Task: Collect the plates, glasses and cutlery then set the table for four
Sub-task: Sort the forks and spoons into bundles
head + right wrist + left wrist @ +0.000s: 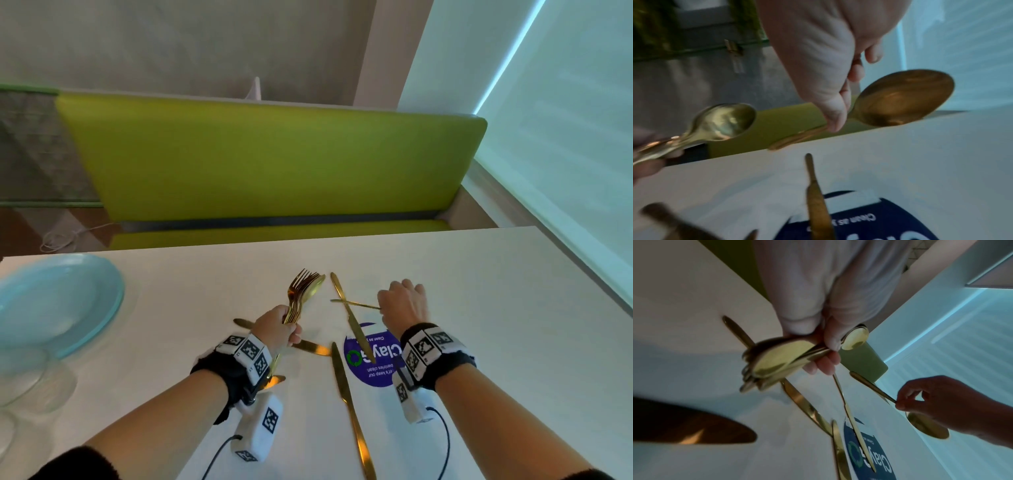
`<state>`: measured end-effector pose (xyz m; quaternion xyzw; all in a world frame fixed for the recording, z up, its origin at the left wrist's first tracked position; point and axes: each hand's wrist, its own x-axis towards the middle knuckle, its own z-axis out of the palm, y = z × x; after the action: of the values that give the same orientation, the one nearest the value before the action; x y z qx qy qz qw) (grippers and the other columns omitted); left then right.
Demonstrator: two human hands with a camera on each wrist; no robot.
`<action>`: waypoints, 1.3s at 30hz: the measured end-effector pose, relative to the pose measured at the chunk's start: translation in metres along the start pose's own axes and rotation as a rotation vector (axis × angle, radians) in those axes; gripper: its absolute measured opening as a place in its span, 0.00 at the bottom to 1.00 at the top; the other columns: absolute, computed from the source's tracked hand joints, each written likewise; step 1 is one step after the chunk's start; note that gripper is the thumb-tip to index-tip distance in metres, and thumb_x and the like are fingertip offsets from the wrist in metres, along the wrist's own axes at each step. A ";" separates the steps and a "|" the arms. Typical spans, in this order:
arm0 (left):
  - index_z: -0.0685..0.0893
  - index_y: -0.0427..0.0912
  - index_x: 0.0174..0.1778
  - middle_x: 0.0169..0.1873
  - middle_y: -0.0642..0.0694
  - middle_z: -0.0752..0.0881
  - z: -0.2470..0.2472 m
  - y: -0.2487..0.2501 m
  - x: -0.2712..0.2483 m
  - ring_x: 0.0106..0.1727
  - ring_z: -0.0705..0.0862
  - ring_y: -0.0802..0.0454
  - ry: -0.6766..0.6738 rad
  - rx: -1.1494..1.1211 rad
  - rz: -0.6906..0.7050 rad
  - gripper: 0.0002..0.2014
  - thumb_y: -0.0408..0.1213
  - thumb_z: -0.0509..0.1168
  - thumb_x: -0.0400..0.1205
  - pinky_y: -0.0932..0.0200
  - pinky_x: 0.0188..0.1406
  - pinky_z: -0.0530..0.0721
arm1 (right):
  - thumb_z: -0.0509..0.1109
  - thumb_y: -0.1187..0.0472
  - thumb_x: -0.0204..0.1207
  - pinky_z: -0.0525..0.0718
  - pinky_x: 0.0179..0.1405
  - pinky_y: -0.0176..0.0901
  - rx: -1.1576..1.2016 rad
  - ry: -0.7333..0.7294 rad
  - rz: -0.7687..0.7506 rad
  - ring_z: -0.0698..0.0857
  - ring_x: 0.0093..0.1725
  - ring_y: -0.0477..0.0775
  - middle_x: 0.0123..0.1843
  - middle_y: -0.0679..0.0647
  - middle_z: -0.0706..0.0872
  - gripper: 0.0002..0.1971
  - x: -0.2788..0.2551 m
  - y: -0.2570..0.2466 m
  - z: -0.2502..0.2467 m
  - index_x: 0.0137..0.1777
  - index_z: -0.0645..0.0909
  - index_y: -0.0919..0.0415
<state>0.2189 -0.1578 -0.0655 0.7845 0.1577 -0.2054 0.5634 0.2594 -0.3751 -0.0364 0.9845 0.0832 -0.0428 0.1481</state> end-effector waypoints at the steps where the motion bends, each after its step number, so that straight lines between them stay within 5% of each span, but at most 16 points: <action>1: 0.75 0.34 0.63 0.38 0.47 0.83 -0.005 -0.002 -0.005 0.33 0.82 0.57 0.017 0.014 0.014 0.12 0.25 0.53 0.85 0.69 0.37 0.84 | 0.60 0.60 0.82 0.72 0.60 0.47 -0.029 0.003 -0.083 0.78 0.58 0.55 0.55 0.53 0.83 0.11 -0.009 -0.009 -0.008 0.58 0.82 0.56; 5: 0.75 0.37 0.53 0.34 0.49 0.83 -0.030 -0.016 -0.033 0.34 0.83 0.53 0.037 0.077 0.083 0.09 0.25 0.52 0.83 0.59 0.47 0.85 | 0.66 0.59 0.79 0.73 0.53 0.49 -0.131 0.047 -0.374 0.79 0.54 0.57 0.50 0.54 0.84 0.08 -0.052 -0.066 -0.039 0.54 0.85 0.54; 8: 0.76 0.41 0.50 0.36 0.48 0.83 -0.053 -0.035 -0.061 0.37 0.84 0.50 -0.013 0.107 0.105 0.09 0.26 0.52 0.83 0.53 0.53 0.86 | 0.86 0.53 0.51 0.77 0.31 0.44 -0.164 0.149 -0.467 0.81 0.33 0.50 0.27 0.46 0.81 0.09 -0.088 -0.119 -0.055 0.27 0.87 0.46; 10: 0.76 0.42 0.48 0.36 0.48 0.82 -0.069 -0.052 -0.084 0.36 0.82 0.52 -0.068 0.135 0.113 0.09 0.27 0.52 0.83 0.59 0.43 0.86 | 0.87 0.51 0.44 0.76 0.26 0.41 -0.169 0.210 -0.516 0.79 0.29 0.48 0.24 0.44 0.79 0.12 -0.109 -0.152 -0.057 0.21 0.85 0.45; 17: 0.74 0.47 0.36 0.30 0.49 0.80 -0.129 -0.128 -0.172 0.32 0.81 0.54 -0.287 0.284 0.219 0.16 0.21 0.51 0.79 0.63 0.40 0.83 | 0.85 0.51 0.46 0.79 0.31 0.36 -0.085 0.273 -0.563 0.83 0.31 0.46 0.27 0.41 0.82 0.11 -0.196 -0.257 -0.081 0.23 0.85 0.46; 20: 0.74 0.46 0.38 0.33 0.48 0.81 -0.152 -0.161 -0.205 0.34 0.83 0.52 -0.349 0.286 0.205 0.15 0.22 0.51 0.79 0.60 0.41 0.84 | 0.85 0.49 0.46 0.78 0.32 0.35 -0.060 0.222 -0.576 0.83 0.32 0.46 0.26 0.41 0.82 0.11 -0.226 -0.295 -0.079 0.23 0.85 0.45; 26: 0.73 0.46 0.39 0.35 0.49 0.79 -0.186 -0.215 -0.249 0.32 0.79 0.57 -0.405 0.216 0.155 0.15 0.21 0.50 0.82 0.70 0.29 0.76 | 0.84 0.46 0.44 0.76 0.29 0.35 0.018 0.124 -0.529 0.81 0.30 0.45 0.24 0.40 0.81 0.12 -0.269 -0.355 -0.077 0.23 0.84 0.44; 33: 0.74 0.48 0.41 0.34 0.51 0.80 -0.219 -0.261 -0.261 0.31 0.78 0.58 -0.305 0.280 0.091 0.13 0.24 0.55 0.81 0.69 0.30 0.75 | 0.84 0.42 0.40 0.74 0.30 0.33 0.118 0.034 -0.470 0.80 0.26 0.42 0.20 0.40 0.79 0.15 -0.287 -0.409 -0.073 0.20 0.83 0.45; 35: 0.75 0.50 0.42 0.36 0.51 0.81 -0.235 -0.273 -0.261 0.34 0.79 0.56 -0.237 0.371 0.091 0.11 0.27 0.56 0.80 0.66 0.35 0.76 | 0.83 0.41 0.38 0.66 0.36 0.33 0.146 0.022 -0.495 0.81 0.26 0.42 0.21 0.40 0.80 0.16 -0.289 -0.425 -0.070 0.22 0.83 0.45; 37: 0.78 0.47 0.49 0.42 0.49 0.82 -0.251 -0.280 -0.258 0.41 0.80 0.53 -0.175 0.560 0.115 0.09 0.30 0.56 0.81 0.63 0.40 0.75 | 0.82 0.38 0.38 0.64 0.37 0.34 0.183 0.005 -0.503 0.82 0.27 0.41 0.21 0.40 0.81 0.17 -0.288 -0.431 -0.069 0.23 0.84 0.45; 39: 0.77 0.40 0.61 0.49 0.43 0.82 -0.268 -0.287 -0.256 0.50 0.82 0.47 -0.142 0.736 0.127 0.12 0.31 0.57 0.82 0.62 0.44 0.73 | 0.83 0.38 0.39 0.73 0.33 0.31 0.233 -0.003 -0.475 0.82 0.26 0.40 0.20 0.40 0.81 0.17 -0.288 -0.434 -0.067 0.23 0.84 0.44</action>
<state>-0.1021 0.1829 -0.0975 0.9264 -0.0152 -0.2667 0.2652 -0.0960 0.0101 -0.0646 0.9478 0.3062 -0.0869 0.0197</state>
